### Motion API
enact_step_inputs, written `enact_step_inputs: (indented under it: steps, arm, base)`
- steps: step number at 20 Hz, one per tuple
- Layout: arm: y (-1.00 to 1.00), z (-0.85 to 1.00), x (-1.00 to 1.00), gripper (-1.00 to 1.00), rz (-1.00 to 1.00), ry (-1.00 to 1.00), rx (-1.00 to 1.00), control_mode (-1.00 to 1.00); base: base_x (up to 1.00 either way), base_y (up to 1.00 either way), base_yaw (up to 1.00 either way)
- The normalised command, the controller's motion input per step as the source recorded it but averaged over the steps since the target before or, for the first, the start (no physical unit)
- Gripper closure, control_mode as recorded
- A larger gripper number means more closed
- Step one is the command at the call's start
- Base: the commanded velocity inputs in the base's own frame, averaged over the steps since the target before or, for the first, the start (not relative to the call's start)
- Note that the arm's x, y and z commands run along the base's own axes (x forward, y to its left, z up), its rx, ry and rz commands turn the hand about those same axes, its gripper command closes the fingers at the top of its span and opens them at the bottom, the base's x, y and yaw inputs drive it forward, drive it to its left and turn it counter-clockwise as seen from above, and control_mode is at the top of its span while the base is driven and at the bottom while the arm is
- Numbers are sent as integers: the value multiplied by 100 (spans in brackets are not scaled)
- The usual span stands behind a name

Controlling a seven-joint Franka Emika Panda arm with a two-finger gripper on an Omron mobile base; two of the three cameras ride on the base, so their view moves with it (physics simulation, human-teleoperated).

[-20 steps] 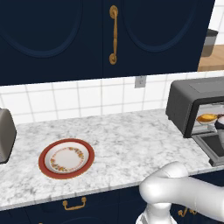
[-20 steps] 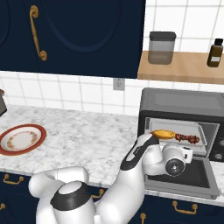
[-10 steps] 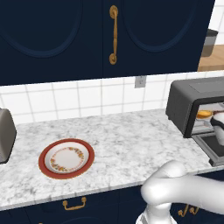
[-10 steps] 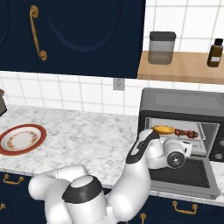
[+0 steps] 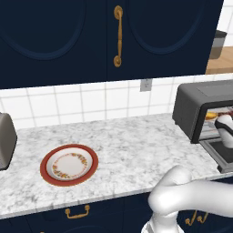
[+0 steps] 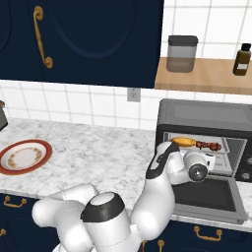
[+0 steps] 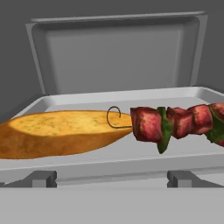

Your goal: Pick up the kebab skewer and baguette bread, and place them inside the toaster oven. Close the toaster oven door and start by setting the timer.

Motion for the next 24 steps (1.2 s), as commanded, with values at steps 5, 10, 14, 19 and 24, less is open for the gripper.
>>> enact_step_inputs:
  steps: [5, 10, 14, 19, 24]
  arm:
    - [0, 0, 25, -100, 0, 0, 0, -100]
    - [0, 0, 20, -100, 0, 0, 0, -100]
    - [0, 0, 17, -100, 0, 0, 0, -100]
    - [-3, 0, -23, -100, 0, 1, 0, -100]
    - [-30, 0, -94, -100, 0, 0, 0, -100]
  base:
    - [0, 0, 0]
    - [0, 0, 0]
    - [0, 0, 0]
    - [0, 0, 0]
    - [0, 0, 0]
